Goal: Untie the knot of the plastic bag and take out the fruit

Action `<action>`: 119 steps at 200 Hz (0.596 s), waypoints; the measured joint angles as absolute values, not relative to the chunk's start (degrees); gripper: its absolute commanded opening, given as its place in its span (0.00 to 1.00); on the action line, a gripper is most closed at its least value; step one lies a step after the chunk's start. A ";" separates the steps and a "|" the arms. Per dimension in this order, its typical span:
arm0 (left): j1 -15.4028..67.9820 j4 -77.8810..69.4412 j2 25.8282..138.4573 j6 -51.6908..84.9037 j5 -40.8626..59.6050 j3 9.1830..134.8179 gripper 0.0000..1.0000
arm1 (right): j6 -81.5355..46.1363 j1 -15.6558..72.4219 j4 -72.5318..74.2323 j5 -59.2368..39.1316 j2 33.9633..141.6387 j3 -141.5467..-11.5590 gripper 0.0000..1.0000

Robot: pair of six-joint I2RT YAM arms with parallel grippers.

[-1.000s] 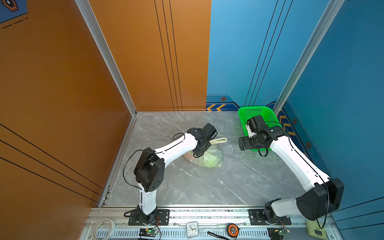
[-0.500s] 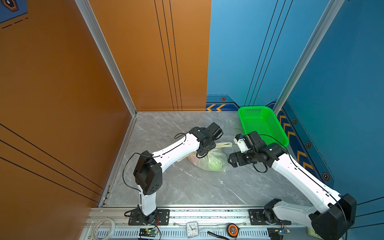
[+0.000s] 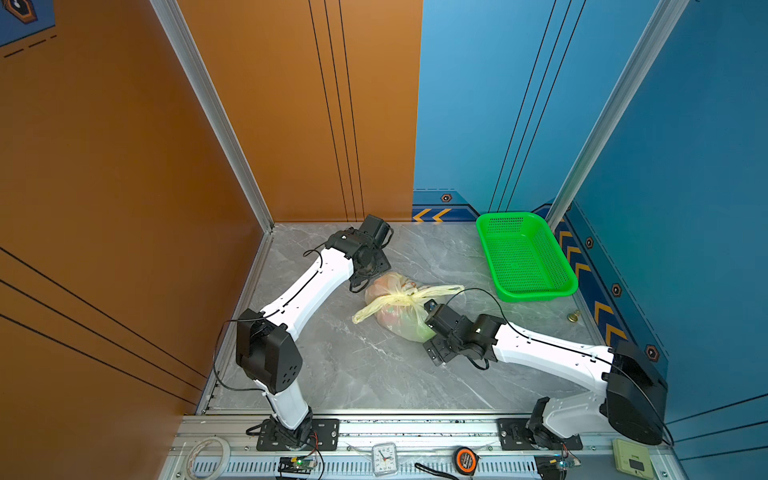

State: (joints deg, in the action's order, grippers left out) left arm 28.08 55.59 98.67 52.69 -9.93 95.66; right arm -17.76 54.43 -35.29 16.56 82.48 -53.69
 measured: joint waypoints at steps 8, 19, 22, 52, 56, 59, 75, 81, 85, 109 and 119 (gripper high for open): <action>27.42 55.64 98.67 51.44 -9.47 95.55 0.74 | -18.20 54.19 -35.14 18.48 83.99 -54.30 1.00; 26.55 55.59 98.67 49.76 -8.75 95.44 0.74 | -18.55 53.76 -34.79 20.45 85.34 -55.13 1.00; 26.35 55.59 98.67 49.21 -8.51 95.37 0.74 | -18.61 53.56 -34.63 20.95 85.67 -55.33 1.00; 24.62 55.29 98.54 45.58 -6.20 93.93 0.75 | -18.94 50.76 -33.80 23.29 87.64 -57.19 1.00; 24.45 55.16 98.45 44.99 -5.80 93.58 0.75 | -18.92 50.28 -33.80 23.44 87.88 -57.58 1.00; 24.34 55.07 98.39 44.66 -5.58 93.34 0.75 | -18.90 49.95 -33.78 23.59 88.03 -57.87 1.00; 23.90 54.28 97.76 42.81 -4.29 91.77 0.75 | -18.28 48.31 -33.28 24.14 88.68 -59.11 1.00; 23.77 54.02 97.41 42.02 -3.86 91.13 0.75 | -17.93 47.72 -33.12 24.08 88.79 -59.48 1.00; 23.66 53.84 97.21 41.54 -3.68 90.83 0.75 | -17.78 47.35 -32.95 24.08 88.79 -59.61 1.00; 23.59 52.36 95.81 37.56 -1.76 89.01 0.73 | -15.64 45.60 -32.91 21.74 88.60 -59.96 1.00; 23.51 51.59 95.33 35.59 -0.89 88.42 0.71 | -14.52 44.99 -33.21 19.53 88.05 -59.96 1.00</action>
